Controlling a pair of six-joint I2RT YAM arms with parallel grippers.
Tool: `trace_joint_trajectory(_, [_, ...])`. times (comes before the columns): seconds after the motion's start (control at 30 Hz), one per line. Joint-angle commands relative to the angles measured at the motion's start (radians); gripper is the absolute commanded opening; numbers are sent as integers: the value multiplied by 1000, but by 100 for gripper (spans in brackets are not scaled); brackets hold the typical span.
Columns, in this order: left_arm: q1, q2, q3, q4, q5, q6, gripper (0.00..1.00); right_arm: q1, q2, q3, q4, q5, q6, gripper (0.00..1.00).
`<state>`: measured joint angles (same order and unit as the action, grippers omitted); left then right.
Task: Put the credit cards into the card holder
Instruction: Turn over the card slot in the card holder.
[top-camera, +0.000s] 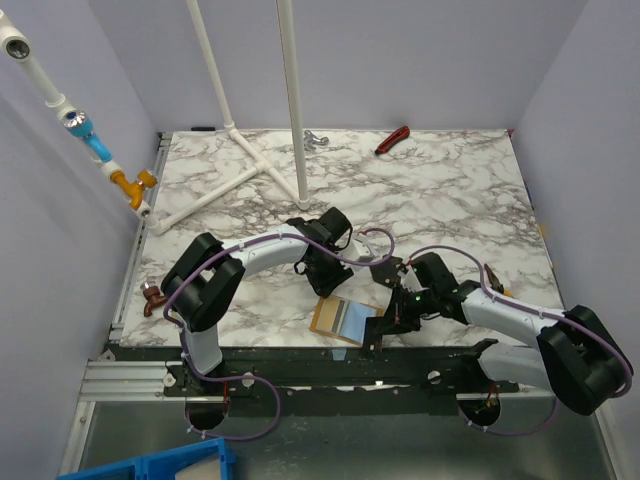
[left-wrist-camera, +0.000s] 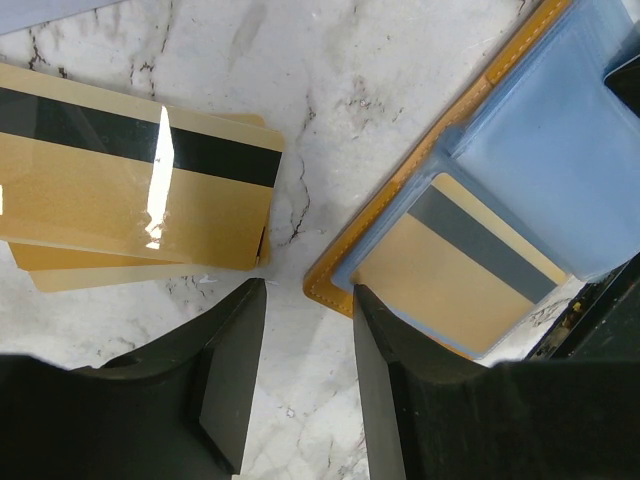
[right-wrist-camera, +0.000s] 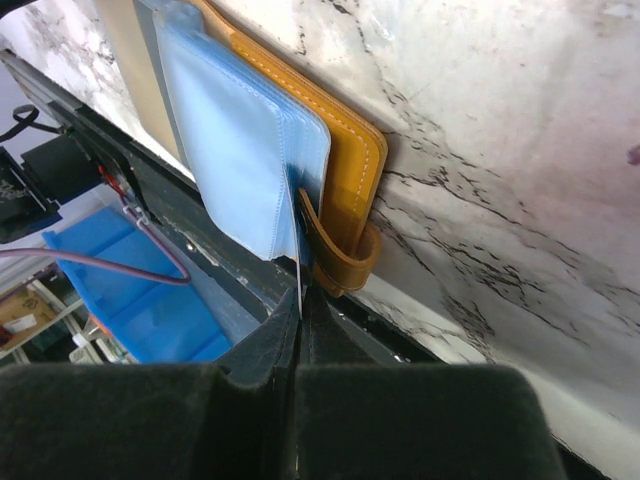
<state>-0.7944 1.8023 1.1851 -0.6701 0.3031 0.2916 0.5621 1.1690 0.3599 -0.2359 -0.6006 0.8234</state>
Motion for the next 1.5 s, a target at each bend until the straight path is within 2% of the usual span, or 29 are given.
trace_joint_trajectory(0.0, [-6, 7, 3, 6, 23, 16, 41, 5, 36, -15, 70, -51, 19, 1])
trace_joint_trajectory(0.83, [-7, 11, -50, 26, -15, 49, 40, 3, 123, -24, 227, -150, 70, 1])
trace_joint_trajectory(1.23, [-7, 9, -51, 25, -12, 54, 40, 4, 216, -2, 440, -205, 128, 1])
trace_joint_trajectory(1.47, [-7, 6, -53, 25, -14, 59, 39, 4, 226, -2, 382, -171, 97, 1])
